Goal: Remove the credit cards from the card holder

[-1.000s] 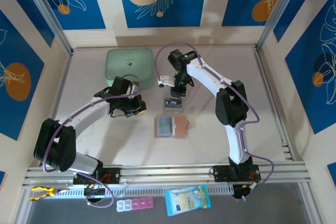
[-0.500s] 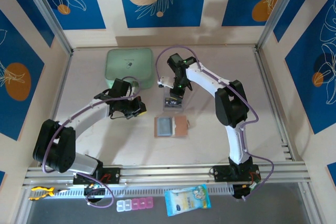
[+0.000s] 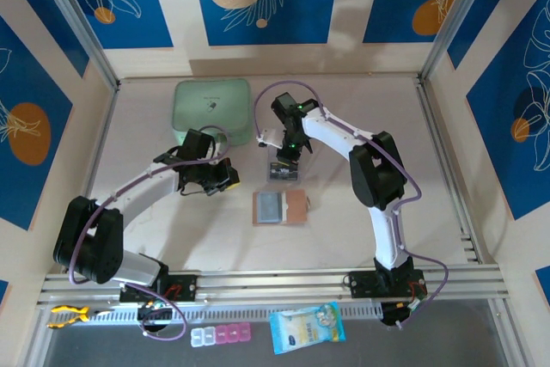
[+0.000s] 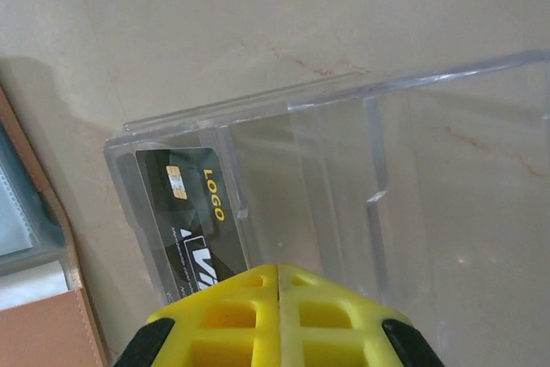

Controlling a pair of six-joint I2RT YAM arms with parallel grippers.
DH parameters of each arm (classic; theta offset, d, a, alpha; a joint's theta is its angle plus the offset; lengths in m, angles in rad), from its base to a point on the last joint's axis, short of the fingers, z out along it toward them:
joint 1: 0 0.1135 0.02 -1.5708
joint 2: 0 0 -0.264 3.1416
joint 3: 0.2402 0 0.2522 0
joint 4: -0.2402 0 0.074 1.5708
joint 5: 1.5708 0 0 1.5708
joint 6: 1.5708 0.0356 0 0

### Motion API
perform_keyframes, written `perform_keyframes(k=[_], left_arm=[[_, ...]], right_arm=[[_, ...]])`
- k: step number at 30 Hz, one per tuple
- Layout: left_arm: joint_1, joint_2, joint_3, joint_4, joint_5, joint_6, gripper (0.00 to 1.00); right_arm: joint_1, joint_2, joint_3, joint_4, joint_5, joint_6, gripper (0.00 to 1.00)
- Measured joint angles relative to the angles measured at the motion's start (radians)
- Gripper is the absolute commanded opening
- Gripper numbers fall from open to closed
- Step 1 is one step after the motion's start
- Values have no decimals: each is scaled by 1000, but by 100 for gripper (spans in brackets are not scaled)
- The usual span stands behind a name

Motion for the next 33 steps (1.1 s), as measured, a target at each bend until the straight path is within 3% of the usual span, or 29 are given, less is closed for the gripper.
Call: perform_keyframes(k=[15, 20, 27, 33], left_arm=[[-6, 1, 0, 19, 9, -9, 5], [-30, 27, 0, 43, 16, -11, 5], [-86, 87, 1, 62, 19, -19, 5], [-137, 137, 6, 93, 19, -32, 4]], right_arm=[[0, -10, -15, 37, 27, 35, 0], [0, -85, -47, 47, 24, 92, 0], [0, -239, -159, 93, -40, 277, 0], [23, -361, -352, 176, -132, 542, 0]])
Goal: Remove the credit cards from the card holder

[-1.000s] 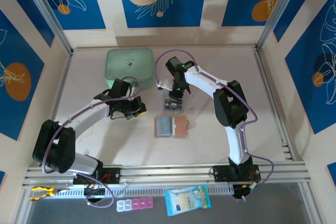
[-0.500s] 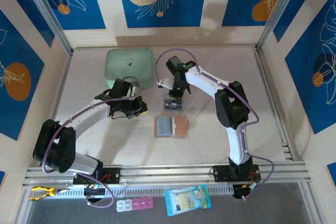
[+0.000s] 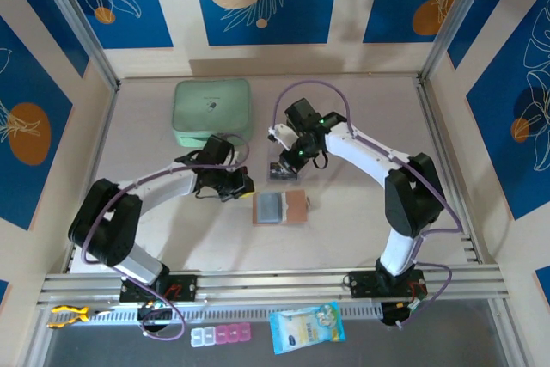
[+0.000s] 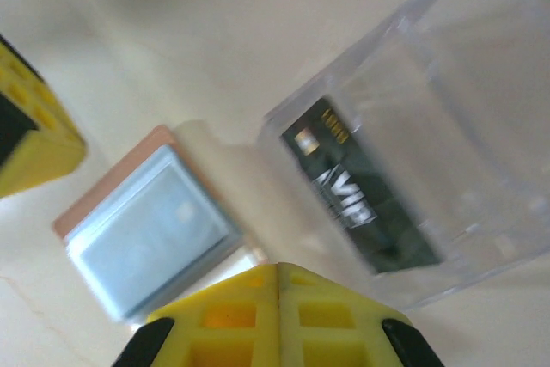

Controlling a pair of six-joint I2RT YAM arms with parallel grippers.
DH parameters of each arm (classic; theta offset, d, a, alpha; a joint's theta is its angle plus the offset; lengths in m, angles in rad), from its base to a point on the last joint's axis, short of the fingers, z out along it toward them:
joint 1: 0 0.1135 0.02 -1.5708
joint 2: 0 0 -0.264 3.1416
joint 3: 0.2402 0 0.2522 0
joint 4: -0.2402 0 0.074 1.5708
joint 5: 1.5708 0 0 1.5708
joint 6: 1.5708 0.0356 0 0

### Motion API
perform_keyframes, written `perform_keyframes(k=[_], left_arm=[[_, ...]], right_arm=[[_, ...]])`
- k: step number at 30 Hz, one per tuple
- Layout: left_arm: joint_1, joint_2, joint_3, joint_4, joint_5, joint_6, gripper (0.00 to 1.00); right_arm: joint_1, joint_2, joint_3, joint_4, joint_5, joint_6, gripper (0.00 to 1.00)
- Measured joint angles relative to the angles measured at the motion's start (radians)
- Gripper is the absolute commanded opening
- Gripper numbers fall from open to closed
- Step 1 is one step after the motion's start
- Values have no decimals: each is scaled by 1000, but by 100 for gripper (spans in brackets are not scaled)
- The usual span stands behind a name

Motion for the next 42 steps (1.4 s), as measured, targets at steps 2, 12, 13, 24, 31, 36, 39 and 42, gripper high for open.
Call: perform_keyframes(k=[2, 12, 13, 24, 31, 36, 39, 42], left_arm=[[-17, 11, 0, 11, 0, -5, 4], [-81, 39, -48, 67, -13, -28, 1], [-84, 39, -59, 69, -19, -31, 1], [-93, 39, -108, 72, -73, -31, 0], [-95, 39, -108, 72, -91, -28, 0], [-95, 52, -108, 66, -102, -27, 0], [-95, 54, -108, 66, -102, -26, 0], [-95, 54, -108, 66, -102, -16, 0]], right_arm=[[10, -31, -67, 38, -29, 105, 1], [48, -125, -336, 226, -120, 576, 6], [51, -133, -353, 237, -124, 608, 7], [53, -163, -417, 332, -195, 815, 26], [63, -161, -444, 403, -253, 878, 40], [69, -132, -445, 449, -277, 910, 39], [74, -104, -446, 468, -287, 924, 39], [82, -82, -446, 483, -293, 932, 39]])
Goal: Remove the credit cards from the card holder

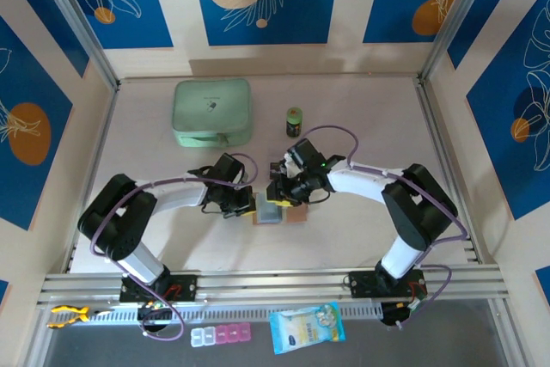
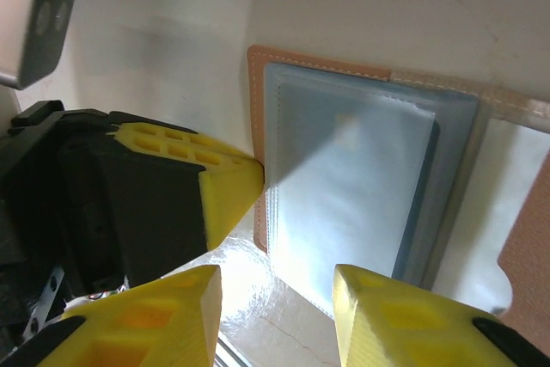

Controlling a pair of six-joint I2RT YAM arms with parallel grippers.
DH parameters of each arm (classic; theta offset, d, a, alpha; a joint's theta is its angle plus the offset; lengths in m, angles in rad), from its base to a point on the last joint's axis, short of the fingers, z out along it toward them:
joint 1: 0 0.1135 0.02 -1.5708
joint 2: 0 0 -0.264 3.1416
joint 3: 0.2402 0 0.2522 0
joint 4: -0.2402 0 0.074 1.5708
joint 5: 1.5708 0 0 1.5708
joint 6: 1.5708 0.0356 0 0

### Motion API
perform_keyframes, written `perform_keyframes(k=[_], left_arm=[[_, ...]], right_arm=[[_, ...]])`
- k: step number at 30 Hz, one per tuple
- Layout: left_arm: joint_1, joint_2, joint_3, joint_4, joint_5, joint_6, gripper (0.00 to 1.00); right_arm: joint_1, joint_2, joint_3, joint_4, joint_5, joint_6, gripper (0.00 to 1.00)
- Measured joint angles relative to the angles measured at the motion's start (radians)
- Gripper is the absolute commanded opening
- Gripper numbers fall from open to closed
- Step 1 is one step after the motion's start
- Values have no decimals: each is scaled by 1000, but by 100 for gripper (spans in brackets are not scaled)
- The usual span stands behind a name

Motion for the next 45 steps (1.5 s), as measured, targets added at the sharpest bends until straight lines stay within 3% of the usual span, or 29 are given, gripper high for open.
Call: perform_keyframes(k=[12, 45], left_arm=[[0, 13, 21, -27, -5, 31, 0], [-4, -58, 33, -73, -53, 26, 1]], right_arm=[[22, 66, 0, 3, 23, 0, 37], [-23, 35, -51, -25, 63, -27, 32]])
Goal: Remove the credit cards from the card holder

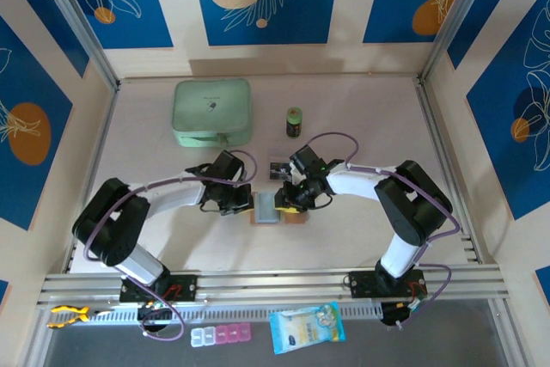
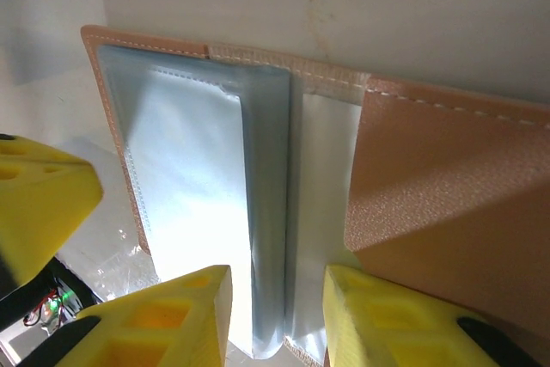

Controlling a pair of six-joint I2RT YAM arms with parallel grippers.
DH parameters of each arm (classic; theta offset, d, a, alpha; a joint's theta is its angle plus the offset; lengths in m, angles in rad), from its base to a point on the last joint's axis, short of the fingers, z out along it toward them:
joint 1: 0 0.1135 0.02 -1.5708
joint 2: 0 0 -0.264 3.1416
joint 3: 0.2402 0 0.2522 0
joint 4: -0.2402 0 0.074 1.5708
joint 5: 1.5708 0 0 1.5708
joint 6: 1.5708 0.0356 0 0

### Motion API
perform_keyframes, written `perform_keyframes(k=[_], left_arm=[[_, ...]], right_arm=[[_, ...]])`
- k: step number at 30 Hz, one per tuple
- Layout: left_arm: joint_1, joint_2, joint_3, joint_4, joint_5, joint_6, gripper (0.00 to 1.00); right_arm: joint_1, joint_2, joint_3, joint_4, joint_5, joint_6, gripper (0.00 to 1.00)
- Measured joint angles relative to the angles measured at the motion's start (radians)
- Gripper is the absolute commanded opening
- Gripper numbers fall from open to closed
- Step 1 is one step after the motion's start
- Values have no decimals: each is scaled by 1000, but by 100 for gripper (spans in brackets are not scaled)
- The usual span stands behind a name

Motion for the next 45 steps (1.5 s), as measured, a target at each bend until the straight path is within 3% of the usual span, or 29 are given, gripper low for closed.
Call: perform_keyframes(k=[17, 29, 45], left_arm=[[-2, 53, 32, 6, 24, -13, 1], [-2, 90, 31, 18, 27, -10, 1], [-2, 90, 29, 21, 27, -10, 0]], right_arm=[[0, 0, -1, -6, 16, 0, 16], [14, -38, 24, -68, 61, -6, 20], [32, 11, 31, 30, -14, 31, 19]])
